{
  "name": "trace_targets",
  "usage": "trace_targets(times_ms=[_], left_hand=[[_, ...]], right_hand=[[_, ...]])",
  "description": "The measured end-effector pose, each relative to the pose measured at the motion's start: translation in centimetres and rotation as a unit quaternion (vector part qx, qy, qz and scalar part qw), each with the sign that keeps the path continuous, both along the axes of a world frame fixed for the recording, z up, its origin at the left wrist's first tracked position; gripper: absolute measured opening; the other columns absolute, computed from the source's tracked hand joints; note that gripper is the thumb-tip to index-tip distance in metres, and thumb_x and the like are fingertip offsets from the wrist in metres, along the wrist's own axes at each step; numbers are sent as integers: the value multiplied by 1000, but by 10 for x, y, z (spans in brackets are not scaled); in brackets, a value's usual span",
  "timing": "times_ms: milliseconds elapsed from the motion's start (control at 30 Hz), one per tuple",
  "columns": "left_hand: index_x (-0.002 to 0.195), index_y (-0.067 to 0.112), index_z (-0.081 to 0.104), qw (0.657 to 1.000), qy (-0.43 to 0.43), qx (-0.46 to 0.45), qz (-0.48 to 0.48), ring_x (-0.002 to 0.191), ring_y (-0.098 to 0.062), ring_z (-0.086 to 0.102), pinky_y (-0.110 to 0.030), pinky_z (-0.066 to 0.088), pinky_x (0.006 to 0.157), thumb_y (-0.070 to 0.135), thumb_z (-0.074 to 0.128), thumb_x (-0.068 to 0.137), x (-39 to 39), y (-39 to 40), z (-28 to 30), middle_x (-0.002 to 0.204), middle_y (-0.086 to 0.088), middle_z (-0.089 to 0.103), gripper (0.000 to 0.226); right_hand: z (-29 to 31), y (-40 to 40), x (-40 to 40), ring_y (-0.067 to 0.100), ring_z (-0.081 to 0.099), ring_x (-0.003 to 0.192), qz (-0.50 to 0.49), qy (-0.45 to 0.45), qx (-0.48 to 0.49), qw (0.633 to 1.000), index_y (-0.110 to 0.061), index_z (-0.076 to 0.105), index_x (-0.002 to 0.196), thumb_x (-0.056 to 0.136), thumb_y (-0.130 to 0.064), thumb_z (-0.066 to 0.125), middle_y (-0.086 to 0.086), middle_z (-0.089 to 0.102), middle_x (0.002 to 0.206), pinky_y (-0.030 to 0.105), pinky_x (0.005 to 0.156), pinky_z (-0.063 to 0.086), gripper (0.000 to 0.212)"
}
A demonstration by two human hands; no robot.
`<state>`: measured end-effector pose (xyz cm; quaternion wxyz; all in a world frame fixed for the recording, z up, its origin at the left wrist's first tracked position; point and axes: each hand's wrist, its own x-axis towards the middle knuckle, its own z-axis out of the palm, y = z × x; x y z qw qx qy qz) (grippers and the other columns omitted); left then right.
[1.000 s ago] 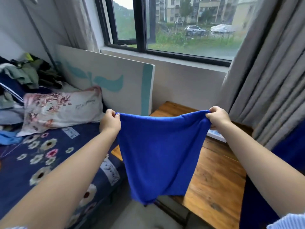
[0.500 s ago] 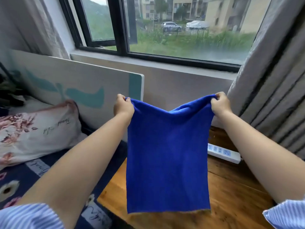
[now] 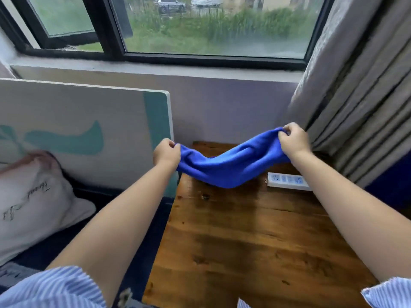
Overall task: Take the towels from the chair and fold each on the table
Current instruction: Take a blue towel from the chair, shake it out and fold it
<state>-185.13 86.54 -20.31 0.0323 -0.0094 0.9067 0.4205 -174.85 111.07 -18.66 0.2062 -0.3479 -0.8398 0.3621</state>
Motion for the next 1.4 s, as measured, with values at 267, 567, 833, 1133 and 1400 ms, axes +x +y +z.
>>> trace_targets(times_ms=[267, 567, 833, 1133, 1400], left_hand=[[110, 1, 61, 948, -191, -207, -148, 111, -32, 56, -31, 45, 86, 15, 45, 95, 26, -58, -124, 117, -14, 62, 26], [117, 2, 53, 790, -344, -399, -314, 113, -30, 55, -33, 47, 80, 18, 40, 97, 61, -113, -207, 118, -10, 56, 28], [98, 4, 53, 708, -383, -470, -362, 92, -24, 57, -28, 45, 79, 19, 41, 97, 63, -114, -216, 92, -6, 53, 19], [118, 5, 47, 834, -200, -420, -297, 99, -27, 53, -32, 41, 68, 1, 35, 90, -1, -35, -214, 115, -12, 53, 30], [141, 15, 35, 853, -161, -388, -311, 127, -25, 40, -37, 44, 89, 0, 37, 92, -29, 11, -247, 138, -4, 46, 52]], right_hand=[[-139, -50, 87, 37, 52, 116, -43, -347, -44, 936, 0, 57, 111, 90, -6, 43, 23, 56, 124, 33, 90, 42, 26], [-230, -112, 163, 33, 52, 119, 45, -555, -91, 825, 1, 41, 122, 89, -7, 36, 21, 51, 131, 33, 88, 44, 35], [-250, -118, 164, 27, 57, 114, 90, -648, -76, 753, -12, 53, 118, 76, -13, 47, 8, 57, 125, 30, 84, 47, 43], [-237, -59, 59, 33, 47, 112, 123, -432, 67, 891, -5, 48, 94, 87, 1, 39, 15, 51, 118, 37, 77, 40, 14], [-262, -11, 16, 24, 34, 133, 233, -418, 57, 876, -13, 34, 139, 89, -2, 43, 5, 42, 142, 35, 104, 34, 53]])
